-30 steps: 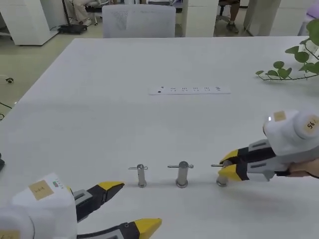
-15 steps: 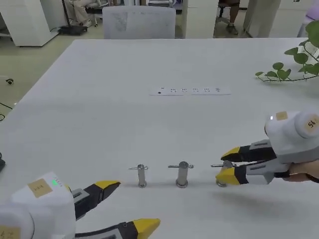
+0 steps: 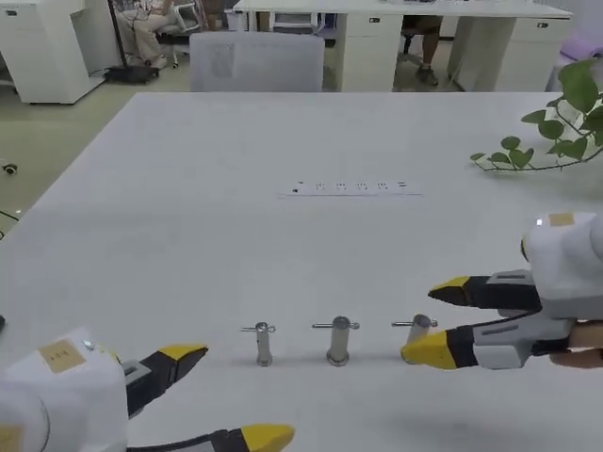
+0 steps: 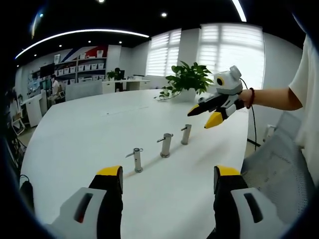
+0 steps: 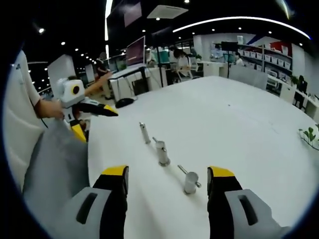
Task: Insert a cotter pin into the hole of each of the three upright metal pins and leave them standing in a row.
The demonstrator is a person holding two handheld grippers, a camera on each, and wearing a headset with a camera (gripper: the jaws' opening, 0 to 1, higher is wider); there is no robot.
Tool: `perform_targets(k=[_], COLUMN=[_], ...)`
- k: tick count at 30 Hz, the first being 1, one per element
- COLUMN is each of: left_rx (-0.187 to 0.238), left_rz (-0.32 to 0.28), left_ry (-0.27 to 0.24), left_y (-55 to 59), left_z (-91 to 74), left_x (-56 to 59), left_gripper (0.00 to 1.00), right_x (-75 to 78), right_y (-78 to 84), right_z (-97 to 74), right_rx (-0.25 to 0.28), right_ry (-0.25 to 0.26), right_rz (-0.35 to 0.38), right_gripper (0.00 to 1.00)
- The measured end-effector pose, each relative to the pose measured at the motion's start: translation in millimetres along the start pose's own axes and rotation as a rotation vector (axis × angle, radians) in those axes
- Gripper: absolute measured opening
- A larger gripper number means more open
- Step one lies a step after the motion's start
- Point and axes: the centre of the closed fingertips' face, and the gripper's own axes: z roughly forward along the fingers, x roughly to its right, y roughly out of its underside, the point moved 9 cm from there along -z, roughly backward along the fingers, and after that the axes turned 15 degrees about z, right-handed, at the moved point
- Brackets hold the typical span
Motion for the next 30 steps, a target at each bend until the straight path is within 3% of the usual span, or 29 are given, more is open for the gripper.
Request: perform_targets(k=[10,12,16,26,30], left_rx=[-0.011,0.007,-0.017,-0.017,-0.033], left_rz=[-0.013,-0.026,-0.017,-0.032,-0.026], left_ry=[-0.033,-0.043,-0.051,-0.074,-0.073], left_y=[-0.5,-1.4,0.0,2.2,4.6], left_z=[-17.5,-21.2,-25.8,-35.2,-37.0], left_x=[-5.9,-6.4,-6.0,-4.2,-2.5], left_gripper=[0.84,0.86,0.9,0.99,0.99], right_x=[-23.0,-24.8,-27.6,-33.9,-37.8], right_y=[13.6,16.9,25.0,38.9,44.1], right_z=[-20.3,-22.4,-26.3,-38.2,-40.5], right_rx=[0.03,0.038,0.049,0.076,0.074], right_ry=[0.064,0.069,0.082,0.112,0.114], right_rz=[0.045,0.062,0.085,0.116,0.123], right_gripper=[0.78,0.82,0.85,1.0,1.0])
